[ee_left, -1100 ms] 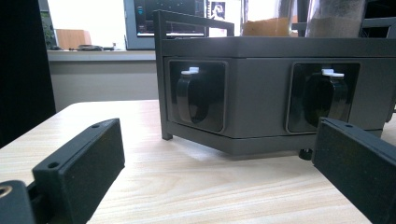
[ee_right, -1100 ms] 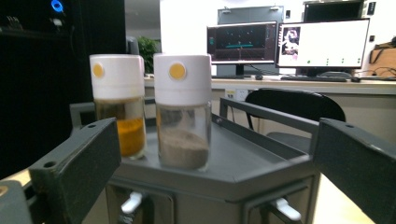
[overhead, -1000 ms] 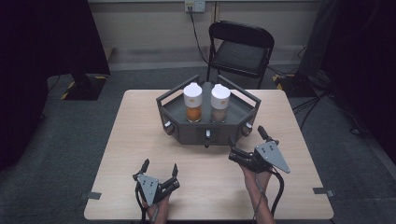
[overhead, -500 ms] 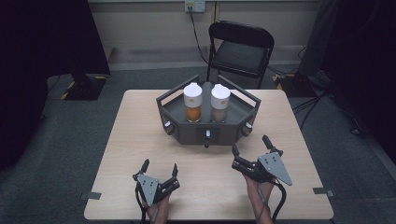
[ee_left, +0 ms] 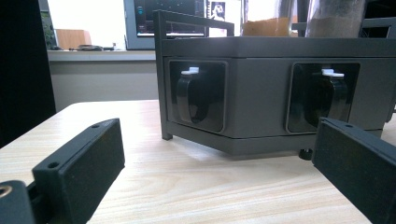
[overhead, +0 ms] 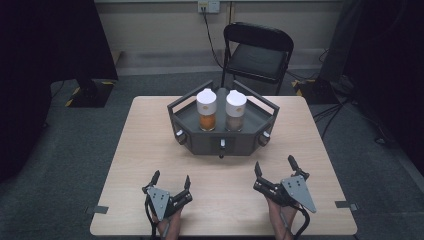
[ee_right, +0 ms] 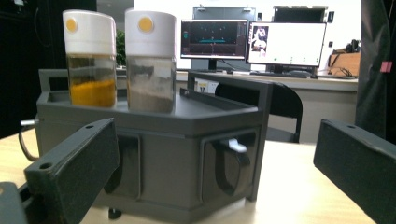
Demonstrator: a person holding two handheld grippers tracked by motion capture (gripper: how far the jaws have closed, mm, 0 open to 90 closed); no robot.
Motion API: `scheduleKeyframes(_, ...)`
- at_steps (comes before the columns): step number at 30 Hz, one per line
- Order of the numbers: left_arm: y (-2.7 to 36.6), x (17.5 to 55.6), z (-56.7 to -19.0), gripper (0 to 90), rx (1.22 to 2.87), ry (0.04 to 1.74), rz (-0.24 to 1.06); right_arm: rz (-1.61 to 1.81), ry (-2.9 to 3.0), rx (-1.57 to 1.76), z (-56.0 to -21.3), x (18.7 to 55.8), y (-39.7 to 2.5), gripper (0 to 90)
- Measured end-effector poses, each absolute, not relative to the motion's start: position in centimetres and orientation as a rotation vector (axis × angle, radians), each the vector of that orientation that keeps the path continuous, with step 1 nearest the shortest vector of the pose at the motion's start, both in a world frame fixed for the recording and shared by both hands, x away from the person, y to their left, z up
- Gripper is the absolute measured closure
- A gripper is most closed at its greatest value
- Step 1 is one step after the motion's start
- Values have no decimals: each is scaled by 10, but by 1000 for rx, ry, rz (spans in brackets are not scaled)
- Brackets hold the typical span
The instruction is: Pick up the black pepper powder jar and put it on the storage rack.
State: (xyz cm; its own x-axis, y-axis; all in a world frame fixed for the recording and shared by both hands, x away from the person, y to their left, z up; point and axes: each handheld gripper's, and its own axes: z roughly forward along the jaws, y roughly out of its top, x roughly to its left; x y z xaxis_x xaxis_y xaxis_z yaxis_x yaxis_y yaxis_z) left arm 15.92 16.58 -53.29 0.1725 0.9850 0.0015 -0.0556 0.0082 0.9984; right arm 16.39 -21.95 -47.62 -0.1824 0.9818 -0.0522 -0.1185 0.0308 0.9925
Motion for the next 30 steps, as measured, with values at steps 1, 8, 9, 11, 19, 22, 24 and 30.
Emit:
scheduleKeyframes(1,166,159,-533,14,1243,1042,1104,1366,1276,1003,-478,163,-220,0)
scheduleKeyframes(8,166,159,-533,14,1243,1042,1105,1355,1297,1012,-493,156,-221,0)
scheduleKeyframes(9,166,159,-533,15,1243,1042,1104,1348,1304,1013,-495,155,-221,0)
scheduleKeyframes(11,166,159,-533,14,1243,1042,1104,1343,1309,1011,-499,154,-220,0)
scheduleKeyframes(19,166,159,-533,14,1243,1042,1105,1325,1333,1019,-514,150,-217,0)
scheduleKeyframes(22,166,159,-533,14,1243,1042,1105,1328,1340,1038,-518,149,-218,0)
scheduleKeyframes(24,166,159,-533,14,1243,1042,1105,1323,1341,1041,-522,148,-218,0)
scheduleKeyframes(30,166,159,-533,14,1243,1042,1105,1312,1337,1041,-526,148,-217,0)
